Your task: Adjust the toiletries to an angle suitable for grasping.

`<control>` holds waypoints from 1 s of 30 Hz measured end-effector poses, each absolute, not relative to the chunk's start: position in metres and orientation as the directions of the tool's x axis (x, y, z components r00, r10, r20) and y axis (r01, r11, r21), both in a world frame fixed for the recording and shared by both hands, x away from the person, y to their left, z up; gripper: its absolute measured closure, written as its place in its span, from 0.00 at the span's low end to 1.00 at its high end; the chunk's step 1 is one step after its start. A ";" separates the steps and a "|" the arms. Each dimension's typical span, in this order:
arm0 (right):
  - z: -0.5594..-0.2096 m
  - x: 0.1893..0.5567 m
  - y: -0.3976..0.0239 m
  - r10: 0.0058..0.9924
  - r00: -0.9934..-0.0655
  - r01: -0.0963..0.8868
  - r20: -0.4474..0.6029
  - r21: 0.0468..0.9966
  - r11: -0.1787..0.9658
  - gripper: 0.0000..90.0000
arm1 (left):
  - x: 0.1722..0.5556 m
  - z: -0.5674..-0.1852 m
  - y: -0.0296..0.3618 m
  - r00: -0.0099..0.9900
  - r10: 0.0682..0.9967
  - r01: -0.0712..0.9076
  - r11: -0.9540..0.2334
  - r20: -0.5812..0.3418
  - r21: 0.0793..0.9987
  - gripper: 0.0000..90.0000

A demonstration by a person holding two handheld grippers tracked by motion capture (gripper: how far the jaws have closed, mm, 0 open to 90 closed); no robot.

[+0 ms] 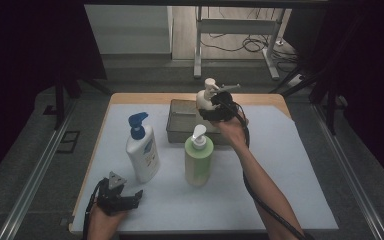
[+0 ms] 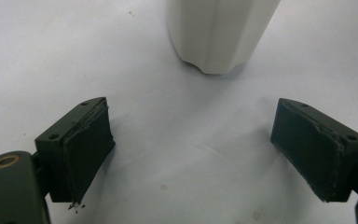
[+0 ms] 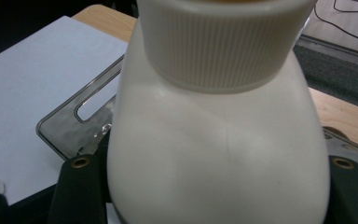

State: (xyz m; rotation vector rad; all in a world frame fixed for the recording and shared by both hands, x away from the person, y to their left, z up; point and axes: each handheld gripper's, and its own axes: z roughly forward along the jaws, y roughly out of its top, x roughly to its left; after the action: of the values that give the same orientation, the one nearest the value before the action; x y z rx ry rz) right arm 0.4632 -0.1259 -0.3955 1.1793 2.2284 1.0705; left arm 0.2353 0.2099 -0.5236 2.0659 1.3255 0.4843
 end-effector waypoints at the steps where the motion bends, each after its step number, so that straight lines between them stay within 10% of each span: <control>1: -0.397 0.463 -0.125 0.825 -0.565 0.519 0.003 0.779 0.353 0.41 | 0.235 -0.524 0.210 0.426 0.904 0.673 -0.296 -0.028 0.678 0.13; 30: -0.399 0.454 -0.140 0.790 -0.613 0.477 -0.020 0.788 0.389 0.38 | 0.235 -0.524 0.210 0.426 0.904 0.673 -0.295 -0.029 0.679 0.13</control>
State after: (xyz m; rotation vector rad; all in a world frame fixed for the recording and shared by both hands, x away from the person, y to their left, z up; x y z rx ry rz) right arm 0.4539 -0.1405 -0.3985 1.0937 2.2601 1.0899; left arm 0.2352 0.2098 -0.5237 2.0644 1.3253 0.4840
